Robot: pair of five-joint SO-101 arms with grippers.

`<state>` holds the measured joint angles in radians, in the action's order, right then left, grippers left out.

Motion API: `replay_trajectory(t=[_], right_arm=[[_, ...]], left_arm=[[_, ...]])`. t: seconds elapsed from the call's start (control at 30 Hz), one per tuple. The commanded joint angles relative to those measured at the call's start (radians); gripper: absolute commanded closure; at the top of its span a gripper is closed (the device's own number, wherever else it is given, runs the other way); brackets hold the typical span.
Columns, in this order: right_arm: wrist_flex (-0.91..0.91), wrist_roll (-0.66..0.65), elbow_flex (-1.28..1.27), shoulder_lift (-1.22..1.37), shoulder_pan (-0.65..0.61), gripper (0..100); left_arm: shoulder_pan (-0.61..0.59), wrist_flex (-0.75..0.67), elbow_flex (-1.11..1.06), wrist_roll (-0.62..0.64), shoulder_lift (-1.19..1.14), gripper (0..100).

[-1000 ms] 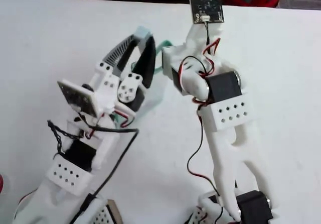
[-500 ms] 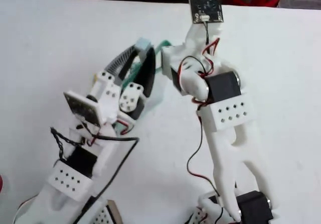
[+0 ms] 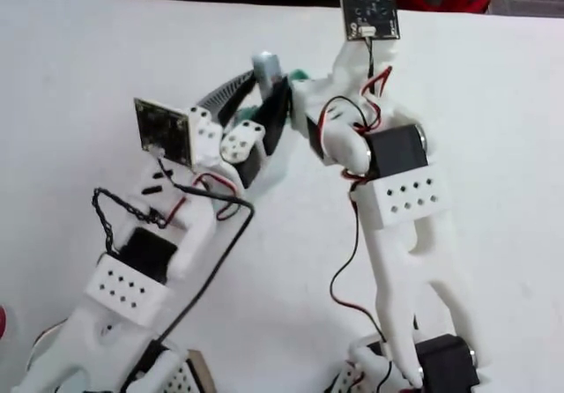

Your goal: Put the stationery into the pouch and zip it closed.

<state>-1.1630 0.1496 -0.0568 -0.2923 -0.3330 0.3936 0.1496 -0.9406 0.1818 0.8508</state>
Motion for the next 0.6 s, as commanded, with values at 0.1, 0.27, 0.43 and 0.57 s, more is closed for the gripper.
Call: replay_trajectory(t=[0.1, 0.27, 0.43, 0.57], right_arm=[[0.007, -0.012, -0.012, 0.015, 0.008, 98.1], [0.007, -0.012, -0.012, 0.015, 0.004, 98.1], [0.007, -0.012, -0.012, 0.013, 0.004, 98.1], [0.007, -0.012, -0.012, 0.007, 0.004, 98.1]], left_arm=[[0.004, 0.077, -0.038, 0.003, 0.133, 82], [0.033, 0.074, -0.103, -0.028, 0.208, 82], [0.064, 0.072, -0.126, -0.066, 0.208, 82], [0.056, 0.075, -0.157, -0.071, 0.209, 82]])
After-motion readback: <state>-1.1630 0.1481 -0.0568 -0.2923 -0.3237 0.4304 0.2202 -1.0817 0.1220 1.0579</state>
